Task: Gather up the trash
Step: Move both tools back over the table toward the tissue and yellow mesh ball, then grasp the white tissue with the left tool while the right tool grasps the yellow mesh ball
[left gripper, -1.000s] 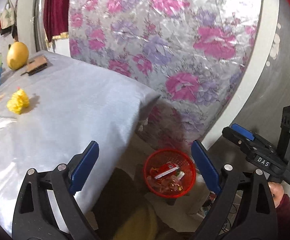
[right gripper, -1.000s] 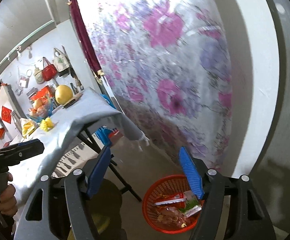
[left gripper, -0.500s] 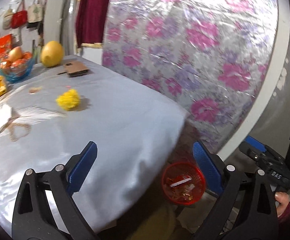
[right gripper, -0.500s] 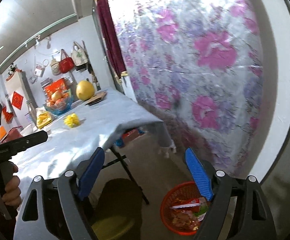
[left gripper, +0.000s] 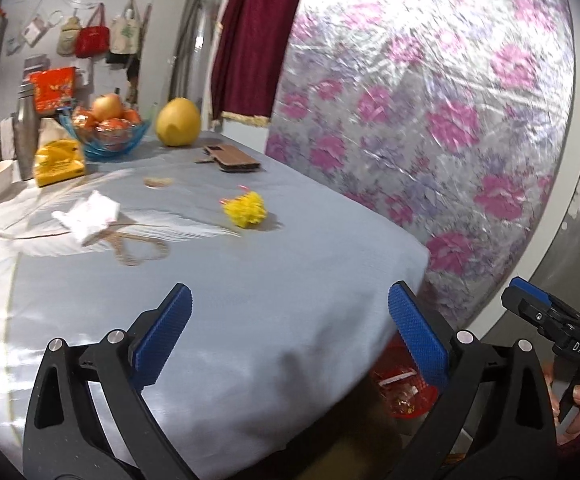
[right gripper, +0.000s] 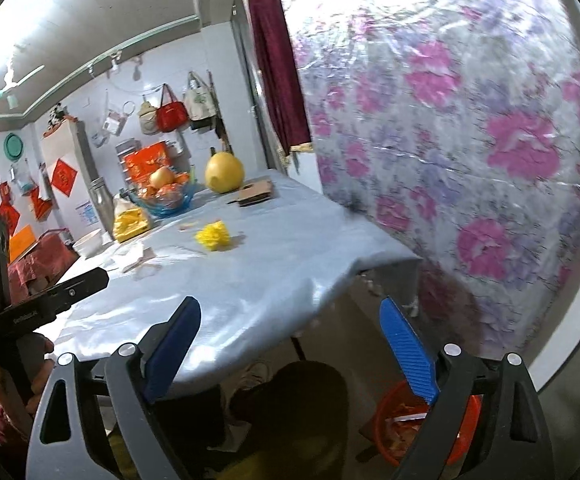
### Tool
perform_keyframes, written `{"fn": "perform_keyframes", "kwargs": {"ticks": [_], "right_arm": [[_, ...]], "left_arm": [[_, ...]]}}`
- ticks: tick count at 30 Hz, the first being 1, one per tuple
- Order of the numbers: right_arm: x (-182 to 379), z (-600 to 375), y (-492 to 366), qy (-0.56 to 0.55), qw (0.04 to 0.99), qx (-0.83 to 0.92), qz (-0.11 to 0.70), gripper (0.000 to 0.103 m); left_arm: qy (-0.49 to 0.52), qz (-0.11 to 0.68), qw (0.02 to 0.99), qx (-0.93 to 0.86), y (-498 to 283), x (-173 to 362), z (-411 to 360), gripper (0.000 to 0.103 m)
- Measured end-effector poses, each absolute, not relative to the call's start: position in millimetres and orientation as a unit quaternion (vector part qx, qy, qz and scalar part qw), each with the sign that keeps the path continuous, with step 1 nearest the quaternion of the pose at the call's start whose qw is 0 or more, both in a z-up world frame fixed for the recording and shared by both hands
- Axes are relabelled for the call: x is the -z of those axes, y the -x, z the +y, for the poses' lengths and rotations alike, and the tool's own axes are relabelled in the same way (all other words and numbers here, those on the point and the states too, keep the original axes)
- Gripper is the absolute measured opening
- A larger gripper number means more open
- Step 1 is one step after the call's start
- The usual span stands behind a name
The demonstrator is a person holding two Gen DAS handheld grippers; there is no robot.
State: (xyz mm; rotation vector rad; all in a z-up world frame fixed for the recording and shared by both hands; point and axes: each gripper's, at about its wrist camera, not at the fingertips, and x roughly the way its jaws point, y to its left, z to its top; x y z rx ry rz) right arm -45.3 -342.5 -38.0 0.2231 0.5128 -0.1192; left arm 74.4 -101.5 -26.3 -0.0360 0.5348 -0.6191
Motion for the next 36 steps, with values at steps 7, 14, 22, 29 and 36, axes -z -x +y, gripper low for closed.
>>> {"fn": "perform_keyframes", "kwargs": {"ticks": [7,14,22,29,36], "right_arm": [[36.0,-304.7,21.7,-0.095,0.960,0.033,0.261,0.093],[44.1,-285.8,-9.0,-0.100,0.957,-0.002,0.271,0.095],[59.0,-286.7,-64.2,-0.120,0.950,-0.026,0.288,0.095],[70.5,-281.8,-99.9,-0.128,0.946,-0.039,0.297,0.095],[75.7,-285.5,-165.4,-0.123,0.937,-0.037,0.324,0.095]], "left_arm": [[0.038,0.246,0.933,0.261,-86.2,25.7,-56.0,0.096],[0.078,0.259,0.933,0.237,-114.7,27.3,-28.2,0.096],[0.073,0.306,0.928,0.198,-178.1,28.7,-12.7,0.096],[0.050,0.366,0.914,0.169,-269.7,30.6,-11.5,0.096],[0.052,0.449,0.883,0.127,-339.0,72.7,-19.9,0.096]]}}
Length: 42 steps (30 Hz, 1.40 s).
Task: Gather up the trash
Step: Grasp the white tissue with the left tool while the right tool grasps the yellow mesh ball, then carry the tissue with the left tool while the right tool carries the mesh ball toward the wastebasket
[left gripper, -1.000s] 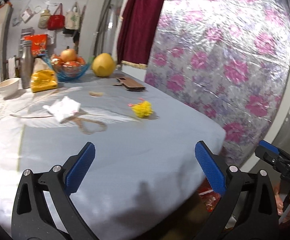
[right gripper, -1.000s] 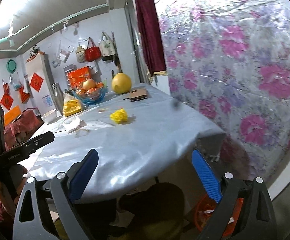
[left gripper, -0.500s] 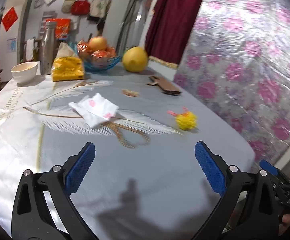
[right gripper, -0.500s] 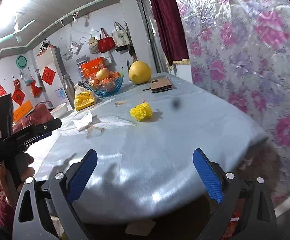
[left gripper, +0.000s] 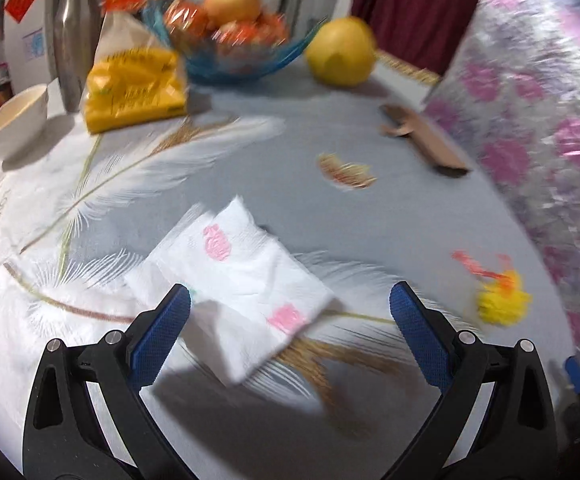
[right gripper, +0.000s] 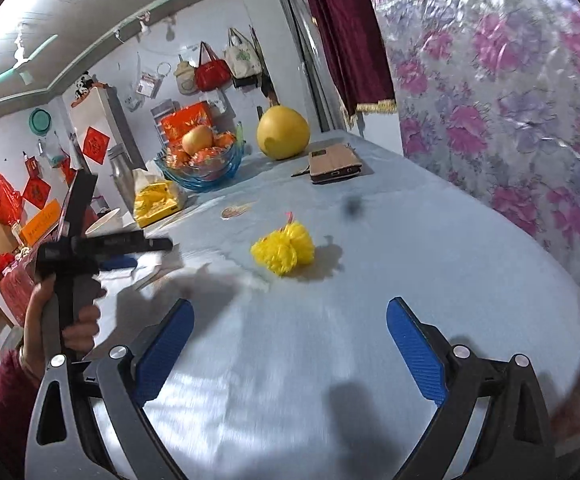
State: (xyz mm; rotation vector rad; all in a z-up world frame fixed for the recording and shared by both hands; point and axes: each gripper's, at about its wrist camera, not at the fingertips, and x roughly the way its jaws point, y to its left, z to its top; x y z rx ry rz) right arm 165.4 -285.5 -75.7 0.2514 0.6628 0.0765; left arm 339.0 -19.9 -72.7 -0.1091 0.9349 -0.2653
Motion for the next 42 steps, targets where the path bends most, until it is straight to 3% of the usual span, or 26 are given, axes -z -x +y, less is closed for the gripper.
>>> {"fn": "perform_keyframes", "kwargs": {"ticks": [6,7,8,9,10,11,12,13,17,25,42], "right_arm": [[92.5,-288.0,-250.8,-0.147,0.910,-0.025,0.388,0.095],[95.9,-287.7,-262.7,-0.157,0.901,-0.028,0.403,0.092],[99.7,-287.1,-274.9,-0.168,0.894,-0.030,0.413,0.085],[103.3,-283.9,-281.8,-0.164,0.889,-0.023,0.427,0.078],[107.0,-280.5,-288.5,-0.157,0.884,-0.019,0.439,0.062],[106.5,-278.5,-290.2,-0.145,0.889,-0.009,0.434,0.039],[107.2,-276.9,-291.2,-0.148,0.886,-0.019,0.439,0.039],[106.4,-278.0,-287.3,-0.161,0.886,-0.032,0.434,0.039],[88.6,-276.9,-257.6,-0.158,0.903,-0.039,0.397,0.038],[47.8,-290.7,-187.6,-0.145,0.926,-0.050,0.346,0.039],[19.3,-375.9,-18.1,-0.141,0.949,0.019,0.280,0.039]], "left_arm": [[0.020,0.447,0.889,0.097,-346.2,80.9,-17.9,0.094],[0.018,0.442,0.891,0.098,-344.6,79.9,-18.6,0.084],[0.009,0.439,0.894,0.095,-343.1,78.8,-20.9,0.065],[-0.002,0.435,0.896,0.094,-340.5,77.9,-22.5,0.054],[-0.004,0.434,0.895,0.100,-339.7,76.7,-23.4,0.036],[0.008,0.435,0.893,0.117,-337.4,75.5,-21.5,0.017],[0.022,0.439,0.889,0.132,-338.1,75.3,-20.8,0.006],[0.038,0.443,0.884,0.146,-336.7,74.1,-19.1,0.004],[0.074,0.420,0.886,0.182,-319.4,57.4,-14.4,0.004],[0.034,0.382,0.896,0.224,-266.2,34.9,-45.7,0.004],[-0.061,0.294,0.890,0.343,-135.0,-9.8,-180.1,0.004]]}}
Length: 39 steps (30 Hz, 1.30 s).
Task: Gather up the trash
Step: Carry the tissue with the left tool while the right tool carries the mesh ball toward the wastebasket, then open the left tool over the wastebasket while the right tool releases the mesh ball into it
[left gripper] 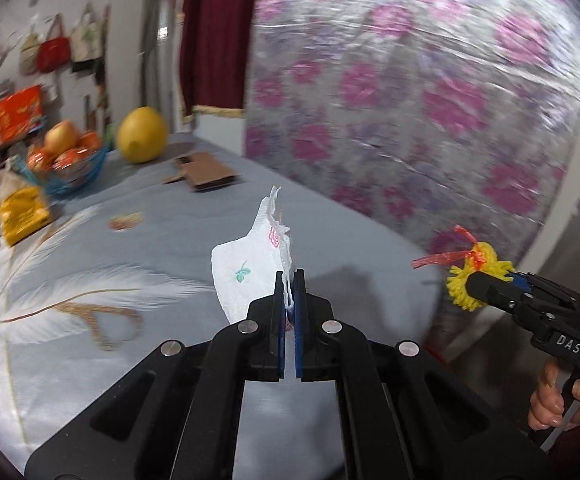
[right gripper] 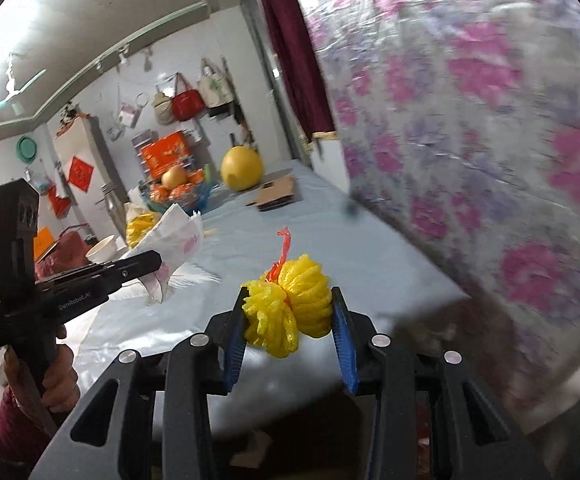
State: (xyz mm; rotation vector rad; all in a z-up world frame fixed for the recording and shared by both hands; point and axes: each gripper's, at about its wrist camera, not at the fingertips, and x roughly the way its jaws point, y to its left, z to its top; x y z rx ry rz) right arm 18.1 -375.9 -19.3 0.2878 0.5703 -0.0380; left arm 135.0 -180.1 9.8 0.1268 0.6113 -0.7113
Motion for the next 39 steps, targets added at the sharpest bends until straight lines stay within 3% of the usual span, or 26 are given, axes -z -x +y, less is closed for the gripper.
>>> {"fn": "perform_keyframes", "kwargs": {"ticks": [10,18,33,38,39], "right_arm": [[47.0,-453.5,61.7,-0.168,0.937,0.096,0.290,0.039],[104.3,-511.5,96.6,-0.209,0.911,0.148,0.324,0.039],[286.8,-571.9,82.0,-0.314,0.825,0.169,0.439,0.040],[318.0,-579.0,64.9,-0.334,0.810,0.174,0.449,0.051],[317.8,-577.8,65.6,-0.333,0.811,0.175,0.448,0.051]], "left_arm": [[-0.119,0.293,0.847,0.427,-66.1,3.1,-280.0,0.004],[-0.169,0.327,0.798,0.478,-29.9,45.0,-359.2,0.004],[-0.229,0.457,0.692,0.509,-40.8,219.4,-456.0,0.009],[-0.231,0.476,0.691,0.492,-50.3,239.3,-457.6,0.054],[-0.234,0.471,0.696,0.489,-49.9,238.2,-455.2,0.057]]}}
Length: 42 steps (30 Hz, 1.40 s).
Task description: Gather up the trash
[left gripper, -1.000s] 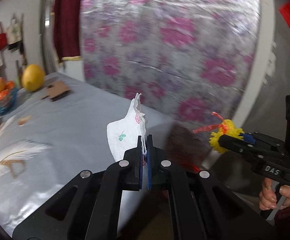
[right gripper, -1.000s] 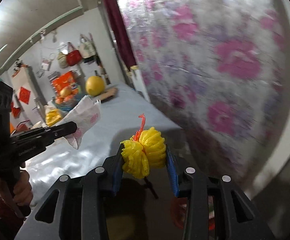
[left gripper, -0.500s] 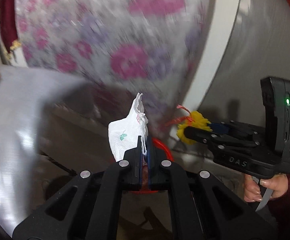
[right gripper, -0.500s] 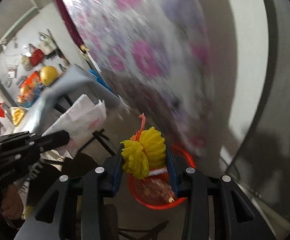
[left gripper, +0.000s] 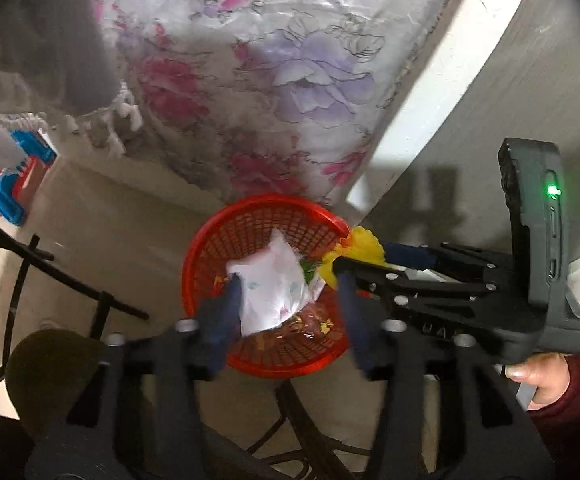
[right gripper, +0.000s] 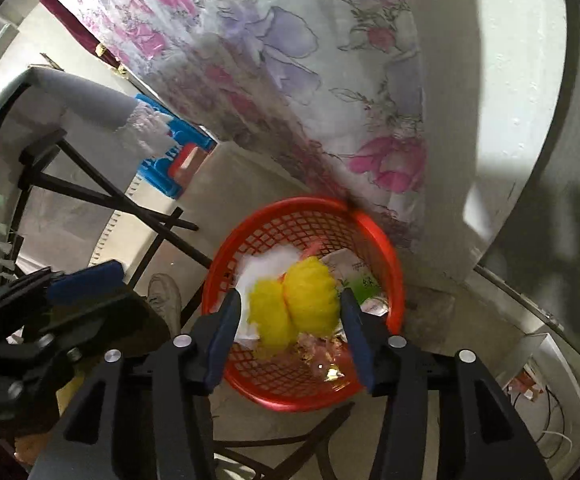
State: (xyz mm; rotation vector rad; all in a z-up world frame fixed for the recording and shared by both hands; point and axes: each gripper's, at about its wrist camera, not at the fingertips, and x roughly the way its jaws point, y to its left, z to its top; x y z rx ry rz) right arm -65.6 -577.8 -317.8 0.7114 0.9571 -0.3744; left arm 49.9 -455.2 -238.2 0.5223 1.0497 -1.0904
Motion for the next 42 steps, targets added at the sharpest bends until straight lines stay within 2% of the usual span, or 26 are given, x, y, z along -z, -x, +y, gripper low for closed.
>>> {"fn": "perform_keyframes", "kwargs": {"ticks": [2,13,24,27,32,35,42], "right_arm": [[313.3,-574.4,68.3,-0.326,0.814,0.173,0.448,0.052],[288.1,-568.3,84.5,-0.292,0.819,0.190,0.456,0.054],[268.5,-542.0,115.1,-0.224,0.809,0.209,0.501,0.061],[255.2,-531.6,123.0,-0.220,0.809,0.208,0.503,0.068],[230.2,-512.9,126.6,-0.189,0.820,0.200,0.501,0.081],[216.1,-503.5,127.9,-0.170,0.825,0.199,0.501,0.086],[199.9,-492.4,132.9,-0.142,0.825,0.205,0.507,0.088]], "left_arm": [[-0.241,0.460,0.706,0.482,-48.9,235.3,-451.7,0.067],[-0.244,0.469,0.718,0.452,-42.6,237.8,-425.5,0.074],[-0.270,0.457,0.730,0.430,-23.6,239.6,-400.7,0.074],[-0.271,0.448,0.734,0.433,-15.7,230.5,-394.7,0.074],[-0.272,0.418,0.751,0.432,-3.1,207.7,-383.2,0.083],[-0.266,0.408,0.760,0.430,2.7,195.5,-375.8,0.084],[-0.266,0.381,0.778,0.423,12.4,179.1,-364.2,0.085]]}}
